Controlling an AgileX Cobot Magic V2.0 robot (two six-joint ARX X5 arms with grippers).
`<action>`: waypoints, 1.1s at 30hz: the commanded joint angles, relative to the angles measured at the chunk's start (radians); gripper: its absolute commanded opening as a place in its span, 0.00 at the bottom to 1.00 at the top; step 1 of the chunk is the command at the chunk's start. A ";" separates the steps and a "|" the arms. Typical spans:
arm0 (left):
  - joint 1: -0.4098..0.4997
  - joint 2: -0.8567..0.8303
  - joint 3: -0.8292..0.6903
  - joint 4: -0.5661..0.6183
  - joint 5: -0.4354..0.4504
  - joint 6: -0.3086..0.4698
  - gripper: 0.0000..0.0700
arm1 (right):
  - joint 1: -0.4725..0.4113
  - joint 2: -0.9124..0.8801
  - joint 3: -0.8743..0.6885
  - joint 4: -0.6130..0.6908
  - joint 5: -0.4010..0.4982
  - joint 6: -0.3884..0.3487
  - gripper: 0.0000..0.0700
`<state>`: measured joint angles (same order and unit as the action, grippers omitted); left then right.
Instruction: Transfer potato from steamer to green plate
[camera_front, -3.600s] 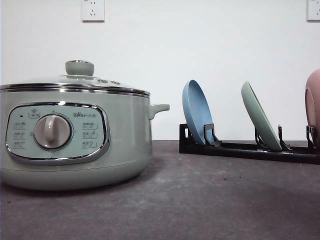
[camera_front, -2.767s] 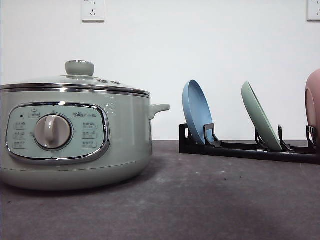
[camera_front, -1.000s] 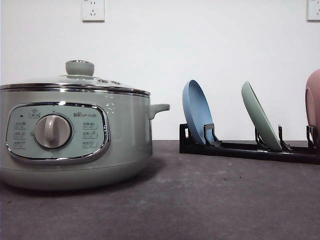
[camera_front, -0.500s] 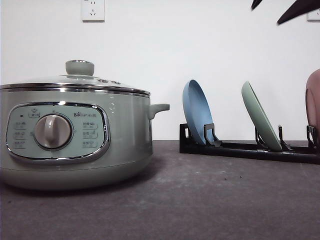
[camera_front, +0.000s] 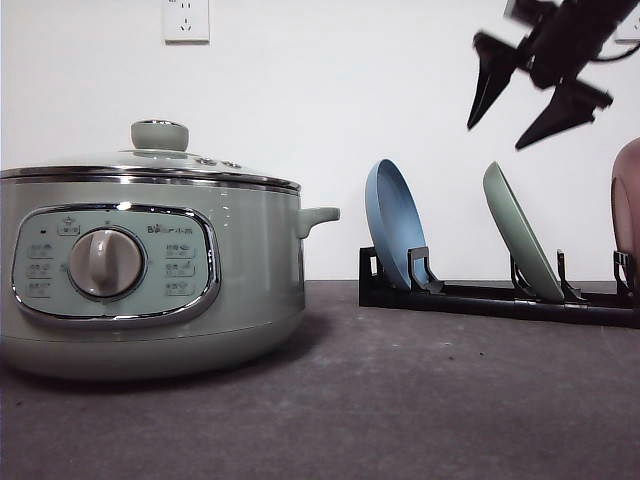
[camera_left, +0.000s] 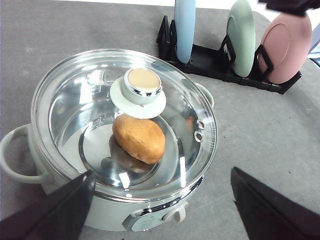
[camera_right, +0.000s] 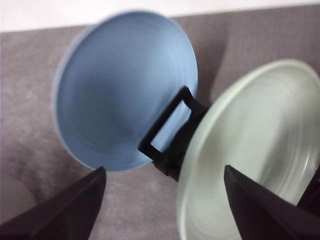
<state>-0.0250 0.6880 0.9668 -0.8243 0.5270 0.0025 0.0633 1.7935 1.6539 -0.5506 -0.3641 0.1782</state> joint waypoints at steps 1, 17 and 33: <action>-0.003 0.005 0.027 0.008 0.005 0.011 0.79 | 0.005 0.035 0.024 0.020 0.003 0.006 0.67; -0.003 0.005 0.027 0.004 0.005 0.011 0.79 | 0.016 0.108 0.023 0.034 0.055 0.005 0.31; -0.003 0.005 0.027 0.004 0.005 0.011 0.79 | 0.016 0.081 0.024 0.038 0.050 0.002 0.01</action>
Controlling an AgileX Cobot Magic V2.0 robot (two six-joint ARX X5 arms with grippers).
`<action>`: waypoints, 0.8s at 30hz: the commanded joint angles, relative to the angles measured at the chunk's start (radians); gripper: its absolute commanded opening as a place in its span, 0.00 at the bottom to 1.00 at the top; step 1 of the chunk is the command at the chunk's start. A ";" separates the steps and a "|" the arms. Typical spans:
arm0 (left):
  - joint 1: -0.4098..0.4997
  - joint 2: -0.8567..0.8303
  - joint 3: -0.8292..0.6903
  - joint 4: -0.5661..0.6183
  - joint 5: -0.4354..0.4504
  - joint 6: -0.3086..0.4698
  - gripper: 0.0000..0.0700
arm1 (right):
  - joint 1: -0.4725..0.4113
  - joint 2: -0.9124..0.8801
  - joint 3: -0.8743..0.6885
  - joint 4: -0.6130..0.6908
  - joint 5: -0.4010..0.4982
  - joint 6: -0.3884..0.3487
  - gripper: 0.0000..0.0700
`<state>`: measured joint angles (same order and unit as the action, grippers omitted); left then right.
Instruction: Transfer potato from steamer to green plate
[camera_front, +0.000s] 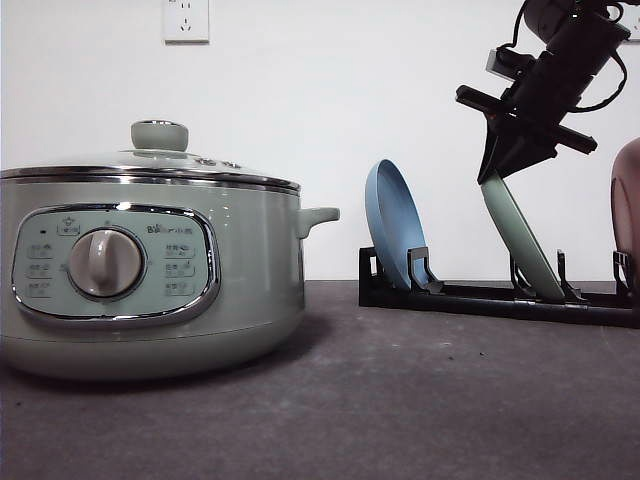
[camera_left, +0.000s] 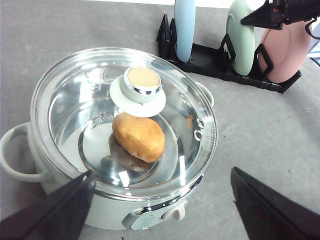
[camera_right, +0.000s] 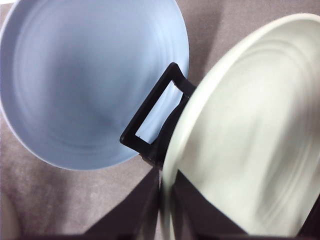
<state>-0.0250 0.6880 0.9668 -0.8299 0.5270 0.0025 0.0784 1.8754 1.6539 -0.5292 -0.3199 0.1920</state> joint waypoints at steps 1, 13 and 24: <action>-0.003 0.005 0.027 0.010 0.005 0.011 0.79 | 0.001 -0.012 0.024 0.020 0.005 -0.013 0.01; -0.003 0.005 0.027 0.010 0.005 0.011 0.79 | 0.040 -0.218 0.024 0.020 -0.005 -0.032 0.01; -0.003 0.005 0.027 0.012 0.005 0.012 0.79 | 0.181 -0.410 0.024 -0.233 0.078 -0.196 0.01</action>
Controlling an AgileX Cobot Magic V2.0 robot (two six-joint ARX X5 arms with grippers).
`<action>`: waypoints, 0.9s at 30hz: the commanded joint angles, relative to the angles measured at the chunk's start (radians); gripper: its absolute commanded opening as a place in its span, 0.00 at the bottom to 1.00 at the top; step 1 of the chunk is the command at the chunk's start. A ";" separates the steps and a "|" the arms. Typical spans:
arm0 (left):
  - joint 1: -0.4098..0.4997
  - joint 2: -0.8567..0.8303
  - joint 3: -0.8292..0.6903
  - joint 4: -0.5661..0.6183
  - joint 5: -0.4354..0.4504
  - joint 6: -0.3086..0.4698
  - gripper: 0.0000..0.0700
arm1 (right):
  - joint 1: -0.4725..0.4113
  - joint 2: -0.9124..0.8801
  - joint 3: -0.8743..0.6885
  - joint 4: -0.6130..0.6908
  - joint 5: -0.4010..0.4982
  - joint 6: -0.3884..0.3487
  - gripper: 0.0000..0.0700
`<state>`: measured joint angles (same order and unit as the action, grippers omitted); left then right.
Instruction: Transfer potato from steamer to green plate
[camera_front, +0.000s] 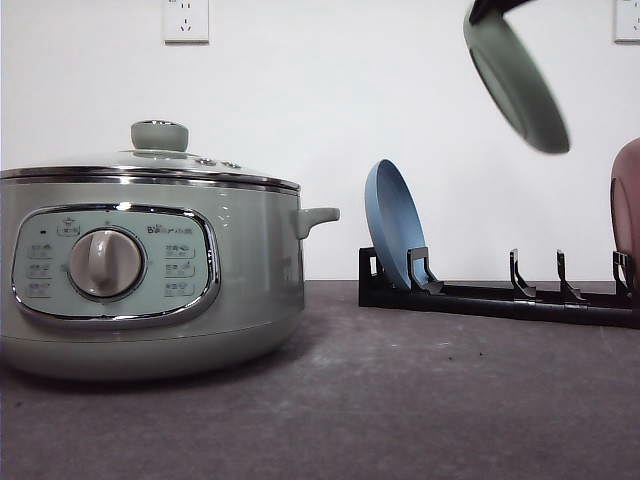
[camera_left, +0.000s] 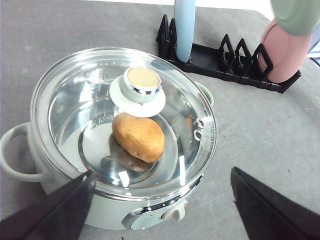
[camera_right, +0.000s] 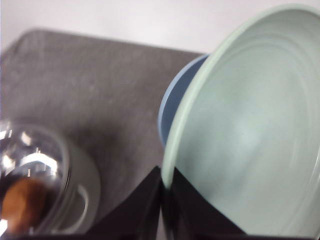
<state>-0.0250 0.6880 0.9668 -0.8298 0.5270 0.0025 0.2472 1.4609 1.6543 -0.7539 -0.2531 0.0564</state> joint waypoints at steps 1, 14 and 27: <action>-0.003 0.005 0.027 0.012 0.005 0.012 0.79 | 0.031 -0.009 0.023 -0.042 0.031 -0.079 0.01; -0.003 0.005 0.027 0.014 0.005 0.013 0.79 | 0.405 -0.053 -0.104 -0.344 0.328 -0.147 0.01; -0.003 0.005 0.027 0.014 0.005 0.012 0.79 | 0.707 -0.048 -0.453 -0.238 0.522 -0.061 0.01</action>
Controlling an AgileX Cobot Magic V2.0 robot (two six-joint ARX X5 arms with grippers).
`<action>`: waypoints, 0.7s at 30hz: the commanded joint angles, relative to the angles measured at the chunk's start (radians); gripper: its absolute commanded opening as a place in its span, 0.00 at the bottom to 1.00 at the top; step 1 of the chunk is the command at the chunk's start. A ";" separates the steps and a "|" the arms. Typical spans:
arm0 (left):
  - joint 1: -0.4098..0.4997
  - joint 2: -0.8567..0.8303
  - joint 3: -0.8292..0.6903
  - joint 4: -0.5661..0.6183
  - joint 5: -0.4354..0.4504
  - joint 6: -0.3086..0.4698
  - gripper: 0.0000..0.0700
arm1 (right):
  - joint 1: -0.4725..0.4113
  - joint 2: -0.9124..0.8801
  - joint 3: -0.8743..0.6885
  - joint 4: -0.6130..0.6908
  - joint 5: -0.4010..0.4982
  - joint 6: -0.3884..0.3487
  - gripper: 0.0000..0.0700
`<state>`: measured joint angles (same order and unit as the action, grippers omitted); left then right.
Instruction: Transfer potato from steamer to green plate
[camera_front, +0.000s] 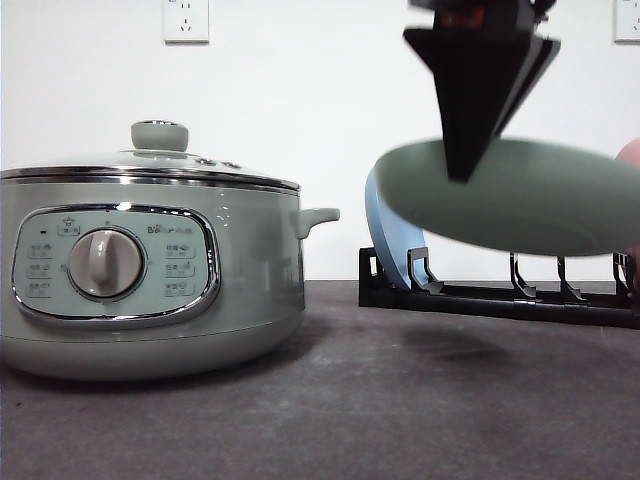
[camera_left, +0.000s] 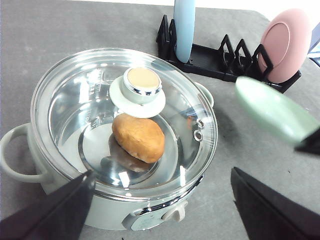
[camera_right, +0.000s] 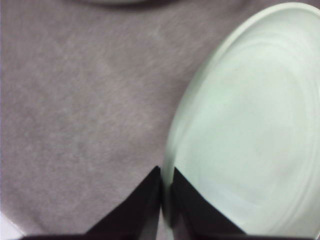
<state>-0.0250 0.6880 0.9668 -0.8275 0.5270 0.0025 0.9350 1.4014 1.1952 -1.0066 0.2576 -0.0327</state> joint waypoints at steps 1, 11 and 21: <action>-0.003 0.005 0.027 0.012 0.005 0.012 0.79 | 0.037 0.012 -0.015 0.030 0.013 0.032 0.01; -0.003 0.005 0.027 0.012 0.005 0.012 0.79 | 0.133 0.047 -0.143 0.117 0.013 0.087 0.01; -0.003 0.005 0.027 0.012 0.005 0.012 0.79 | 0.164 0.131 -0.215 0.178 0.004 0.105 0.01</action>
<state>-0.0250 0.6880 0.9672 -0.8272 0.5270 0.0025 1.0863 1.5107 0.9731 -0.8354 0.2585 0.0574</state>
